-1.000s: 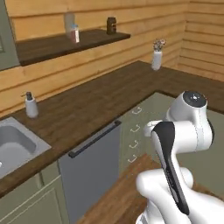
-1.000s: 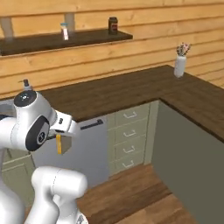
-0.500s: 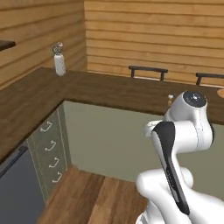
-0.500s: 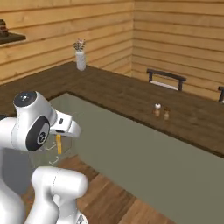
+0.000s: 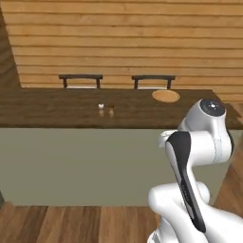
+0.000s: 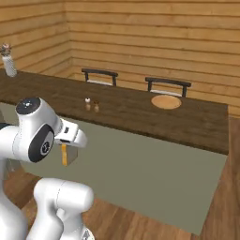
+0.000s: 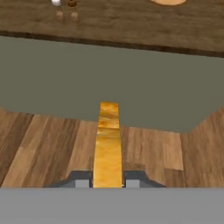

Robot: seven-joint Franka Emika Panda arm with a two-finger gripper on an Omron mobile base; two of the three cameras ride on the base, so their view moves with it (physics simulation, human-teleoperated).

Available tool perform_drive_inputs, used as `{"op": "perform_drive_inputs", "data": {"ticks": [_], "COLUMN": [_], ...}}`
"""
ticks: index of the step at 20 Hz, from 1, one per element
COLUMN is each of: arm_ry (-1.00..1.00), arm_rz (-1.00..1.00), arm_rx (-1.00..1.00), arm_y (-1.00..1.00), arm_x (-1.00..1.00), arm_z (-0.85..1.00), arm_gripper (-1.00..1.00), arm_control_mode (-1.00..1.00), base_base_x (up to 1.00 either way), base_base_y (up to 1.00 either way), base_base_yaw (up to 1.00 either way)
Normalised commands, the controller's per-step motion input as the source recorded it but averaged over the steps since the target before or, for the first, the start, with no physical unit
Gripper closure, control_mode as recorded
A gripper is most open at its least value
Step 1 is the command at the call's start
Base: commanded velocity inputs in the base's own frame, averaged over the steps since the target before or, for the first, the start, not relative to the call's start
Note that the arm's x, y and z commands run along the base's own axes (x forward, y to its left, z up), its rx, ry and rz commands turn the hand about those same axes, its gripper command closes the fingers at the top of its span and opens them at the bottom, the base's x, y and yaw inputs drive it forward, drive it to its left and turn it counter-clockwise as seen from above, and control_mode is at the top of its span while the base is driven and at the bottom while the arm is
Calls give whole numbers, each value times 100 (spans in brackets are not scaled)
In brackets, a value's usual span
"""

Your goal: Start the toaster. Once the lever pops up, take the bread to the plate on the dining counter.

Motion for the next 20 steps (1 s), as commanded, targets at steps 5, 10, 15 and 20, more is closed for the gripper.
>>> {"op": "perform_drive_inputs", "data": {"ticks": [5,10,15,20], "arm_ry": [0,0,0,0], "arm_rz": [0,0,0,0], "arm_rx": [0,0,0,0], "arm_y": [0,0,0,0], "arm_x": [0,0,0,0], "arm_z": [0,0,0,0], "arm_gripper": [100,100,100,100], "arm_control_mode": [100,100,100,100], "base_base_x": [-2,3,31,38], "base_base_y": [-100,-100,-100,-100], "base_base_yaw": [-38,-26,-7,0]}}
